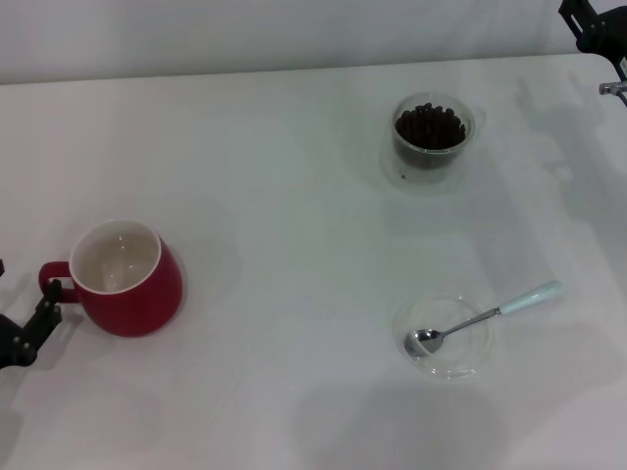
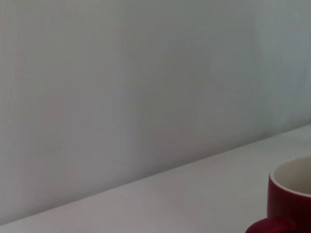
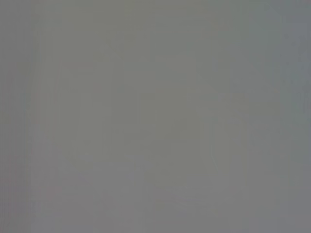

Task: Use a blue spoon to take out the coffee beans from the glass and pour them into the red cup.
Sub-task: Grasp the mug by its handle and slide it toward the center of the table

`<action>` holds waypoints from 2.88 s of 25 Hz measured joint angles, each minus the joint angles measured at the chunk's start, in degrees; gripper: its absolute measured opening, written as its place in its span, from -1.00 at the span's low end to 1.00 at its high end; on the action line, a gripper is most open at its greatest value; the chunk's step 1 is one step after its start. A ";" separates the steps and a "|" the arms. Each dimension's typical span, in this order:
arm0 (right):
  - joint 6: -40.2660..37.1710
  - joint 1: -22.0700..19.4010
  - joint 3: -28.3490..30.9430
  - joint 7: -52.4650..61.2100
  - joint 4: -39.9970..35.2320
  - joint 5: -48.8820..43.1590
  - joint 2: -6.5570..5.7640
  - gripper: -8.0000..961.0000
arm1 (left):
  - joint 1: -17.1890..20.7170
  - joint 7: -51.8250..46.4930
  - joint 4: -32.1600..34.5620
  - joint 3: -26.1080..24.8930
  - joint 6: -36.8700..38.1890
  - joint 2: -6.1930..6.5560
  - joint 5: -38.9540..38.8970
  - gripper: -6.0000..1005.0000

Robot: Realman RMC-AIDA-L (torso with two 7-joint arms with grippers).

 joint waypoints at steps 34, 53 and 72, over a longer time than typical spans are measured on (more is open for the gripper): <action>0.15 -0.48 0.08 0.11 0.00 0.11 0.22 0.66 | -1.01 9.30 6.58 -0.29 -4.79 -0.13 -0.26 -0.77; 0.02 -0.47 0.08 0.35 -0.08 -0.23 0.21 0.66 | -3.19 11.65 13.51 0.04 -10.60 -0.51 1.00 -0.79; -0.11 -0.39 -0.54 0.42 -0.71 -0.27 0.31 0.66 | -3.80 11.40 17.41 1.58 -14.98 -0.66 3.80 -0.79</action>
